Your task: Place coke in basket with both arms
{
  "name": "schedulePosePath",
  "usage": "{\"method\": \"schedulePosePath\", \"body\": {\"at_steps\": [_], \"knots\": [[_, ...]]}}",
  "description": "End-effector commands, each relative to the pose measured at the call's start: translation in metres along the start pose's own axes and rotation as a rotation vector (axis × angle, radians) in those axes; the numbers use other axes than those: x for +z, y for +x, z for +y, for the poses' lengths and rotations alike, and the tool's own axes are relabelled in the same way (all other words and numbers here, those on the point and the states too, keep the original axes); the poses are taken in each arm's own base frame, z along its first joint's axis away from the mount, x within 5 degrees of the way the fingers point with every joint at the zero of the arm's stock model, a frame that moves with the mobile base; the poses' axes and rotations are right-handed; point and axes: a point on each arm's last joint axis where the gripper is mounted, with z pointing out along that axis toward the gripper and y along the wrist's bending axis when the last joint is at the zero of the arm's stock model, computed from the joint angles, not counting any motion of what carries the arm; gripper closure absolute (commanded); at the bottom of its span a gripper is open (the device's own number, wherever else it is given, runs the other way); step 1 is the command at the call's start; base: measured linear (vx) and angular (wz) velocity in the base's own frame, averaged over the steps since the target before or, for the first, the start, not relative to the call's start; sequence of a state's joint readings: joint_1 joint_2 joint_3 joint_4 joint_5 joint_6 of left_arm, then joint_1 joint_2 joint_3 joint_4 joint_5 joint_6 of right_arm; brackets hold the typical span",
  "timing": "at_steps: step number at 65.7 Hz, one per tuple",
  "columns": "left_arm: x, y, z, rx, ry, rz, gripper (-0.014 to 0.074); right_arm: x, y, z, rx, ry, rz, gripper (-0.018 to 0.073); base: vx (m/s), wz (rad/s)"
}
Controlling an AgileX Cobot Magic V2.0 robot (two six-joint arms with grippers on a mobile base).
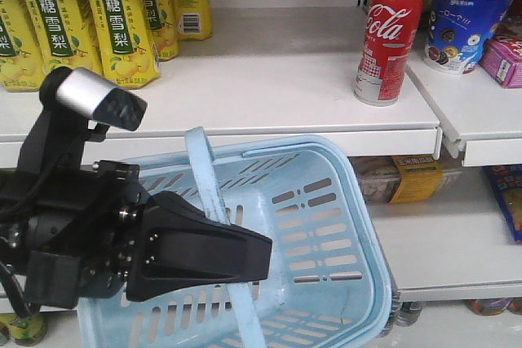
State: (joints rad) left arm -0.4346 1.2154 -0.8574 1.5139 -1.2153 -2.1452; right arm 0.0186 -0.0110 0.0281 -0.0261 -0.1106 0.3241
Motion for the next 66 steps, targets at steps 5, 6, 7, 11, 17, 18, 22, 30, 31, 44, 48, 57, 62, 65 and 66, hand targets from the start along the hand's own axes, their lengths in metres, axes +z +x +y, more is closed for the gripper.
{"method": "schedulePosePath", "body": {"at_steps": [5, 6, 7, 11, 17, 18, 22, 30, 31, 44, 48, 57, 62, 65, 66], "knots": [[-0.003, -0.008, -0.024, 0.029, 0.131, -0.044, 0.0603, -0.004, -0.021, 0.002, 0.218, -0.055, -0.246, 0.0564, 0.0, 0.0], [-0.003, -0.008, -0.024, 0.029, 0.131, -0.044, 0.0603, -0.004, -0.022, 0.002, 0.242, -0.058, -0.26, 0.0564, 0.0, 0.0], [-0.003, -0.008, -0.024, 0.029, 0.131, -0.044, 0.0603, -0.005, -0.023, 0.002, 0.278, -0.062, -0.278, 0.0564, 0.0, 0.0], [-0.003, -0.008, -0.024, 0.029, 0.131, -0.044, 0.0603, -0.007, -0.031, 0.001, 0.349, -0.082, -0.36, 0.0564, 0.0, 0.0], [-0.003, -0.008, -0.024, 0.029, 0.13, -0.045, 0.0603, -0.009, -0.042, 0.003, 0.46, -0.112, -0.417, 0.0564, 0.0, 0.0], [-0.003, -0.008, -0.024, 0.029, 0.13, -0.045, 0.0603, -0.009, -0.045, 0.004, 0.47, -0.119, -0.415, 0.0564, 0.0, 0.0], [-0.003, -0.008, -0.024, 0.029, 0.131, -0.044, 0.0603, -0.008, -0.055, 0.011, 0.452, -0.139, -0.367, 0.0564, 0.0, 0.0], [-0.003, -0.008, -0.024, 0.029, 0.13, -0.045, 0.0603, -0.003, -0.092, 0.03, 0.23, -0.127, -0.244, 0.0564, 0.0, 0.0], [-0.003, -0.008, -0.024, 0.029, 0.13, -0.045, 0.0603, -0.002, -0.096, 0.031, 0.211, -0.114, -0.224, 0.0564, 0.0, 0.0], [-0.003, -0.008, -0.024, 0.029, 0.13, -0.044, 0.0603, 0.018, -0.15, 0.046, 0.048, -0.062, -0.191, 0.0489, 0.0, 0.0], [-0.003, -0.008, -0.024, 0.029, 0.13, -0.044, 0.0603, 0.028, -0.154, 0.048, 0.037, -0.07, -0.181, 0.0424, 0.0, 0.0], [-0.003, -0.008, -0.024, 0.029, 0.13, -0.044, 0.0603, 0.051, -0.153, 0.053, 0.038, -0.127, -0.174, 0.0229, 0.0, 0.0], [-0.003, -0.008, -0.024, 0.029, 0.13, -0.044, 0.0603, 0.062, -0.151, 0.056, 0.036, -0.17, -0.173, 0.01, 0.0, 0.0], [-0.003, -0.008, -0.024, 0.029, 0.13, -0.044, 0.0603, 0.071, -0.148, 0.058, 0.026, -0.197, -0.159, 0.0043, 0.0, 0.0], [-0.003, -0.008, -0.024, 0.029, 0.13, -0.044, 0.0603, 0.073, -0.147, 0.059, 0.021, -0.206, -0.155, 0.002, 0.0, 0.0]]}}
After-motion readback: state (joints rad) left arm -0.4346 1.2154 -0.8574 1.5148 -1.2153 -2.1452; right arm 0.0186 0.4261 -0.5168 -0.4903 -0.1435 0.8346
